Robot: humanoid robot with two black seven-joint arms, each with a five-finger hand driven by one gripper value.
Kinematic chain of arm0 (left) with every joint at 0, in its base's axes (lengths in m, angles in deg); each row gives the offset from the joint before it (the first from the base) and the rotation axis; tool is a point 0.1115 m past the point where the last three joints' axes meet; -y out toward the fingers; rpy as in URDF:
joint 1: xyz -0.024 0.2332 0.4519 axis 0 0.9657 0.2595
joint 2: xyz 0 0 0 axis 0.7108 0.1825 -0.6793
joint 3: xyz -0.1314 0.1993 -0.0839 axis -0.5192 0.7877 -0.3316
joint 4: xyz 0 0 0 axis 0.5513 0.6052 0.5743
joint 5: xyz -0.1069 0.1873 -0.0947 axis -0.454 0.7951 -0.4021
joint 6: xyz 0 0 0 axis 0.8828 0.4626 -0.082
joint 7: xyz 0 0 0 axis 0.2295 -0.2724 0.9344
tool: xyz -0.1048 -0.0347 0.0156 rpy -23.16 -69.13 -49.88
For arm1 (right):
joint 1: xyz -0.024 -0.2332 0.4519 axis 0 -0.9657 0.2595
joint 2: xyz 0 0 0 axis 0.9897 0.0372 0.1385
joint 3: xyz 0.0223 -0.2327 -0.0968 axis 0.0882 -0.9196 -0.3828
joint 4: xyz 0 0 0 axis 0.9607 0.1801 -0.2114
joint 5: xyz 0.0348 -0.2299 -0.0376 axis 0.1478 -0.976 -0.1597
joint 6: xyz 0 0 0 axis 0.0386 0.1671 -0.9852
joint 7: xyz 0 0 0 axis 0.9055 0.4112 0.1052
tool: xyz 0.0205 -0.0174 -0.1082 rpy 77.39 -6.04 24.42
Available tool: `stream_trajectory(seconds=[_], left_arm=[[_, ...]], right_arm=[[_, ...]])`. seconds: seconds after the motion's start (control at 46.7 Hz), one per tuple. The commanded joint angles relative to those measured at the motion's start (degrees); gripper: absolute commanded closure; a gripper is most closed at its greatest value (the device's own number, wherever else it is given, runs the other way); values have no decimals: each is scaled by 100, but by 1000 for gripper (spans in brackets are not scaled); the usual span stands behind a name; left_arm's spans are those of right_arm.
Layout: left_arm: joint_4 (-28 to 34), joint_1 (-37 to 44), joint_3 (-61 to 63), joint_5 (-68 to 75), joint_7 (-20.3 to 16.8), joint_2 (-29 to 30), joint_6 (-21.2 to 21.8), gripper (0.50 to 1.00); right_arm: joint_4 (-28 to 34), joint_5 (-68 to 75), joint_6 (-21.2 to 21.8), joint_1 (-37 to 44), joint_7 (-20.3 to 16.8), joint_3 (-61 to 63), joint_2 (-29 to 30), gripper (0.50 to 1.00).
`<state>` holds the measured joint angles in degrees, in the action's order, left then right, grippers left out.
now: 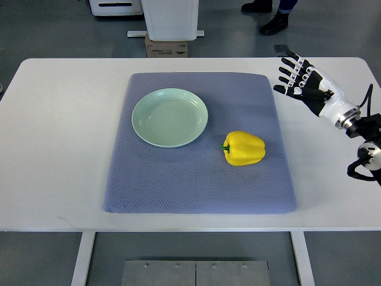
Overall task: Place yellow pepper on plate with right hand
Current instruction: 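Reach the right hand over the yellow pepper, fingers open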
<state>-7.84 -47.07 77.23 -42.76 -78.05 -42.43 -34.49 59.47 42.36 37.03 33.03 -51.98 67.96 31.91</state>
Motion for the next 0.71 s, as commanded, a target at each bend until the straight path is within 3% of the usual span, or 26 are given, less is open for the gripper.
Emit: stream_trajectory(seconds=[0.0,0.107,0.235,0.685], left_arm=[[0,0,0,0,0,0,1,500],[0,0,0,0,0,0,1,500],[0,0,0,0,0,0,1,500],[0,0,0,0,0,0,1,500]], right_arm=[[225,-314,49,48,8,-155,-67,500],[515,-727,189,83,69,-392,-242,500],[709,-1255,357,241,420,-805,-436,500],[832,-1836,330,1269,1326,-3037,-814,502]])
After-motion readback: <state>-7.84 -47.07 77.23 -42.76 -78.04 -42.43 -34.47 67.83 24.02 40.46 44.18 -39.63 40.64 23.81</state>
